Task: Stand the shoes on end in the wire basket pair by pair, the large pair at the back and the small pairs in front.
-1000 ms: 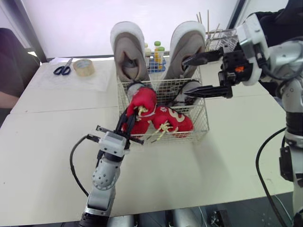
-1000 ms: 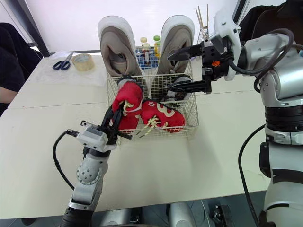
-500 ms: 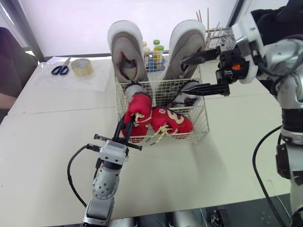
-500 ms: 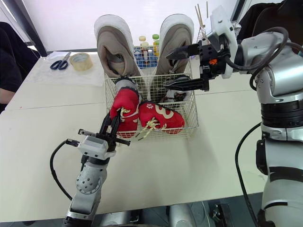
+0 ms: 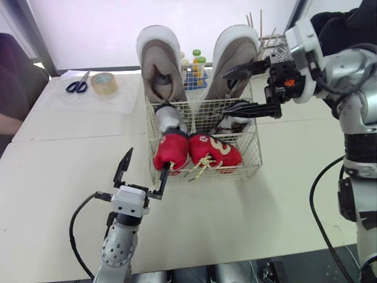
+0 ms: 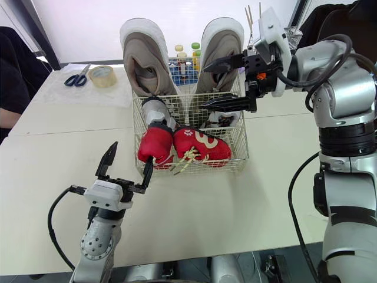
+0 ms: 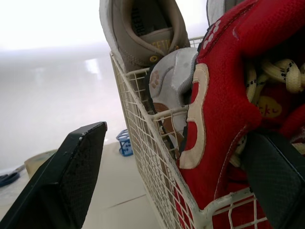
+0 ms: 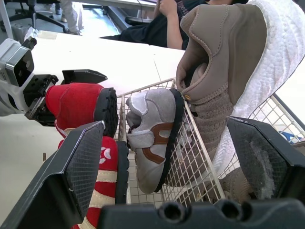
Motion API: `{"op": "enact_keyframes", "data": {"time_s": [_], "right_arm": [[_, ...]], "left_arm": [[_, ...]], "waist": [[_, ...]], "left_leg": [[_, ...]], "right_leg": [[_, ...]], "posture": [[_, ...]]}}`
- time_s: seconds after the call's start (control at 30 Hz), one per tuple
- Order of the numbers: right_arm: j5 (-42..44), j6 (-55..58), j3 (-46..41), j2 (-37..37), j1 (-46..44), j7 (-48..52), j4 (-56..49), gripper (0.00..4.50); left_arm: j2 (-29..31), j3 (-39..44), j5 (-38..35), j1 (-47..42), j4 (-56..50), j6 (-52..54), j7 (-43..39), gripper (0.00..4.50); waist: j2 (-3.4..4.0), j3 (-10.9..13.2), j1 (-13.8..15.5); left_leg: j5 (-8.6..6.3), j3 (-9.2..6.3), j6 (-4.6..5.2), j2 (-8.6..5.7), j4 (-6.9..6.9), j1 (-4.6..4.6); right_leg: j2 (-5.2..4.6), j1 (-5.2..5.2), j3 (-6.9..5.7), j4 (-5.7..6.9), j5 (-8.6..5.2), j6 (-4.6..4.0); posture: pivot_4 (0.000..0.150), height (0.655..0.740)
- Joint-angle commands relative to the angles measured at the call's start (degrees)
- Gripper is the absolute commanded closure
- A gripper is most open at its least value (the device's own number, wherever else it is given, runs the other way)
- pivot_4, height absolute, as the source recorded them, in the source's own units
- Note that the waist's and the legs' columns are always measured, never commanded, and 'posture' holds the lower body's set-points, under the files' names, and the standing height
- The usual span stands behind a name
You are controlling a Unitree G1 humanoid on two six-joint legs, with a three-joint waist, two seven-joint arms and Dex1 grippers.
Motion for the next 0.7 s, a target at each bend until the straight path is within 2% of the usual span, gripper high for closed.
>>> {"op": "enact_keyframes", "data": {"time_s": [0.03,0.37,0.47,0.7], "right_arm": [[-0.05,-1.33,-1.35,0.18,-0.55,-0.09,-0.34,0.00],[0.20,-3.12,-1.77,2.01,1.61,-1.27,-0.25,0.00],[0.09,-3.86,-1.89,2.22,2.03,-1.14,0.29,0.00],[-0.12,-5.01,-3.34,-0.21,4.22,-1.24,0.73,0.00]], "left_arm": [[1.01,2.68,-2.06,1.47,-4.25,3.89,-0.64,0.02],[5.09,5.40,-9.31,5.54,-18.37,15.31,-5.53,0.02],[7.95,6.66,-12.55,9.03,-21.96,17.53,-8.51,0.02],[16.73,16.65,-24.06,16.59,-27.01,22.19,-16.72,0.02]], "waist": [[0.00,0.00,-0.04],[0.01,0.03,-0.23],[0.02,0.05,-0.25],[0.03,0.08,-0.14]], "left_leg": [[0.00,0.00,0.00,0.00,-0.01,0.00],[0.00,0.02,0.00,0.00,-0.07,-0.10],[0.00,0.03,0.00,0.00,-0.10,-0.12],[0.00,0.03,-0.01,0.00,-0.11,-0.12]], "right_leg": [[0.00,-0.01,0.00,0.00,0.00,0.00],[0.00,-0.12,0.00,-0.02,-0.01,-0.01],[0.00,-0.16,0.00,-0.04,-0.01,-0.02],[0.00,-0.15,0.00,-0.06,-0.06,-0.11]], "posture": [[0.150,0.7400],[0.150,0.7400],[0.150,0.7400],[0.150,0.7400]]}}
